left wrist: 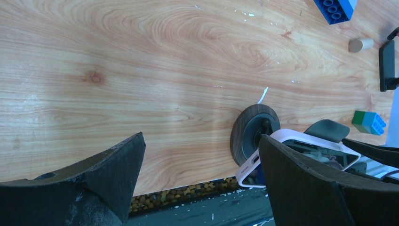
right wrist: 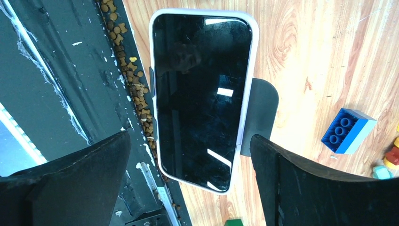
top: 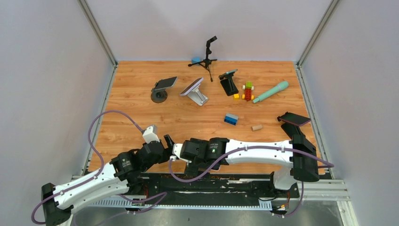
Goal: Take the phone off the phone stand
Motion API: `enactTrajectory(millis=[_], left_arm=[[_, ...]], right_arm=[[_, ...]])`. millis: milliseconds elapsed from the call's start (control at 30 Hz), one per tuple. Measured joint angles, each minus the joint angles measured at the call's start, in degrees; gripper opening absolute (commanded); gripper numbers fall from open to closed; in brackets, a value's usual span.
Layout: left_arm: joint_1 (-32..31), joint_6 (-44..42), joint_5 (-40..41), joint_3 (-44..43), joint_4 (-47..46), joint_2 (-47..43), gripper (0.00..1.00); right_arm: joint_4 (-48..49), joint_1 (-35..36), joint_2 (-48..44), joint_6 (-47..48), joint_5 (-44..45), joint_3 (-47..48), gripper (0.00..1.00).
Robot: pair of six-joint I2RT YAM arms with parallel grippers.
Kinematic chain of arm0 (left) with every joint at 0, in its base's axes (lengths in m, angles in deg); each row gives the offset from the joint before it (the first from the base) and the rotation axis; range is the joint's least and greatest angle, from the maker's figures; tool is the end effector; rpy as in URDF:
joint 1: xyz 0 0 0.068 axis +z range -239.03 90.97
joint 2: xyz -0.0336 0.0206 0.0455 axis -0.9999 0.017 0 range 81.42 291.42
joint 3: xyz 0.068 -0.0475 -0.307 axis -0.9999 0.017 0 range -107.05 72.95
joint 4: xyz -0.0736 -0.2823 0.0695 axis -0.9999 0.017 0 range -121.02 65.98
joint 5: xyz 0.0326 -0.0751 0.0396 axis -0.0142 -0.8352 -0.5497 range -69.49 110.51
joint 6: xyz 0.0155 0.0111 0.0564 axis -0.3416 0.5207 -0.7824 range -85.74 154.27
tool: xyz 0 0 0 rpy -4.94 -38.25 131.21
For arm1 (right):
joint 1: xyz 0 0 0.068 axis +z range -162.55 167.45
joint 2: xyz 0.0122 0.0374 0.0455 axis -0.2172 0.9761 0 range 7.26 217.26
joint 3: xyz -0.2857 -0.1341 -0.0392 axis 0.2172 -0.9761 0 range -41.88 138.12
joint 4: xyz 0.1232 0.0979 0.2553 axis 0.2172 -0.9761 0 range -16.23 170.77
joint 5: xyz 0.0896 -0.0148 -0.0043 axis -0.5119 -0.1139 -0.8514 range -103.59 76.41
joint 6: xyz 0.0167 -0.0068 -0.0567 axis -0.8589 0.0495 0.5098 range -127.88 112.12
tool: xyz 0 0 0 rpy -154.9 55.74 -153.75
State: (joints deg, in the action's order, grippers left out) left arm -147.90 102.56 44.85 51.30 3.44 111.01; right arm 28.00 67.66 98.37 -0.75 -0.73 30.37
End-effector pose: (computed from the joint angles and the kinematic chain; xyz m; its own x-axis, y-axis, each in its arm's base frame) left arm 0.0802 -0.0980 0.2100 -0.7074 -0.4661 -0.5313 -0.0936 0.8069 -0.5832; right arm 0.0696 0.3457 0.2778 -0.0423 -0.9572 -0.2865 -0.9615 0.1169 -0.2486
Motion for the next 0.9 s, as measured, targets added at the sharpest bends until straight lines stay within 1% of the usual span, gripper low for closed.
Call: enactTrajectory(millis=[367, 900], left_arm=[[0.0, 0.1, 0.2, 0.4, 1.0, -1.3, 0.98], [0.0, 0.5, 0.2, 0.4, 1.1, -1.4, 0.98]], right_arm=[[1.3, -2.8, 0.0, 2.0, -3.7, -0.1, 1.0], [2.8, -3.5, 1.0, 3.3, -7.0, -0.1, 1.0]])
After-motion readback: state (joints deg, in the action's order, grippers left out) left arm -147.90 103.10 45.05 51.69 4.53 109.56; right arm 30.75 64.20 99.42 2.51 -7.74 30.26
